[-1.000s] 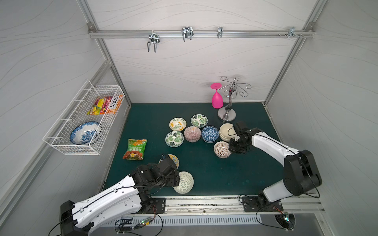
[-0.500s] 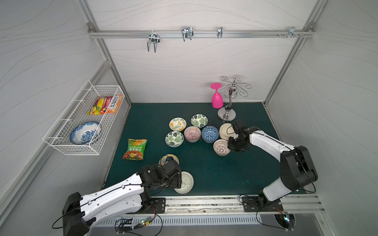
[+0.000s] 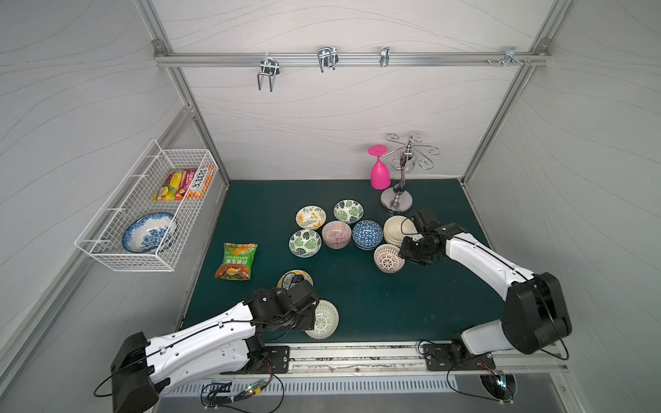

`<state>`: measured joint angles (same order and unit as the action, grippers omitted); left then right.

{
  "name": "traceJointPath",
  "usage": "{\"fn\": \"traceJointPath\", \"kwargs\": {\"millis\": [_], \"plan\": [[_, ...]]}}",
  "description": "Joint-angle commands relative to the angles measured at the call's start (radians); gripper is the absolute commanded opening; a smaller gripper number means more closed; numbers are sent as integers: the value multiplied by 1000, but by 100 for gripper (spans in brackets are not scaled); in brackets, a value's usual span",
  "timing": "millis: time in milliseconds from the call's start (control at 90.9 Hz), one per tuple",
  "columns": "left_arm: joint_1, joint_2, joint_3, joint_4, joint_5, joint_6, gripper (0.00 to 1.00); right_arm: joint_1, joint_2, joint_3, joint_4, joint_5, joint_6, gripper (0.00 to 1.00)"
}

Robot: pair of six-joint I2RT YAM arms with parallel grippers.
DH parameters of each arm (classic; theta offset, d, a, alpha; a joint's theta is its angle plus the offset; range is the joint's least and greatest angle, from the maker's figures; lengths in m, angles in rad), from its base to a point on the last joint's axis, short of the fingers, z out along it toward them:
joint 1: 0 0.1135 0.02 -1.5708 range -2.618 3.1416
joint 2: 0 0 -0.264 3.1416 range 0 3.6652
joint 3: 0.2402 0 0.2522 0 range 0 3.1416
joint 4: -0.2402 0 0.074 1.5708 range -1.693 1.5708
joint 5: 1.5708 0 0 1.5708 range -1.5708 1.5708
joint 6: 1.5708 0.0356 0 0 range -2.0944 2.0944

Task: Stack the bowls
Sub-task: Place the bowl at the center of the board, then pick up the bowl from the center of the board.

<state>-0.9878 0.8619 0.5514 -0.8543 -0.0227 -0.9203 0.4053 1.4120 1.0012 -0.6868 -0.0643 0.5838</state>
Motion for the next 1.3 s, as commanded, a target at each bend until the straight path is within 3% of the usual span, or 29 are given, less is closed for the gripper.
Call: {"fn": "traceJointPath", "kwargs": {"millis": [0,132,231,308,352,407,429,814,1133,1288], "plan": [[-7,14,-1,16,-5,-5,55,3,-68,-17,-63,3,8,45],[-9,40,3,16,-5,0,44,1,-155,-17,-93,37,5,48],[-14,63,11,18,-6,2,36,-7,-219,-18,-100,92,-4,59],[-20,83,21,18,-11,4,31,-22,-270,-25,-89,125,-8,62],[-23,97,28,17,-13,4,29,-29,-299,-27,-90,149,-5,72],[-30,111,38,18,-16,5,27,-35,-334,-35,-89,183,12,95],[-33,119,43,19,-18,5,26,-38,-345,-40,-86,193,16,98],[-73,248,160,40,-21,22,4,-109,-357,-53,-113,170,58,99],[-72,341,330,45,-19,90,0,-108,-396,-94,-89,112,57,99],[-47,433,439,94,55,141,0,-108,-402,-88,-105,106,50,99]]}}
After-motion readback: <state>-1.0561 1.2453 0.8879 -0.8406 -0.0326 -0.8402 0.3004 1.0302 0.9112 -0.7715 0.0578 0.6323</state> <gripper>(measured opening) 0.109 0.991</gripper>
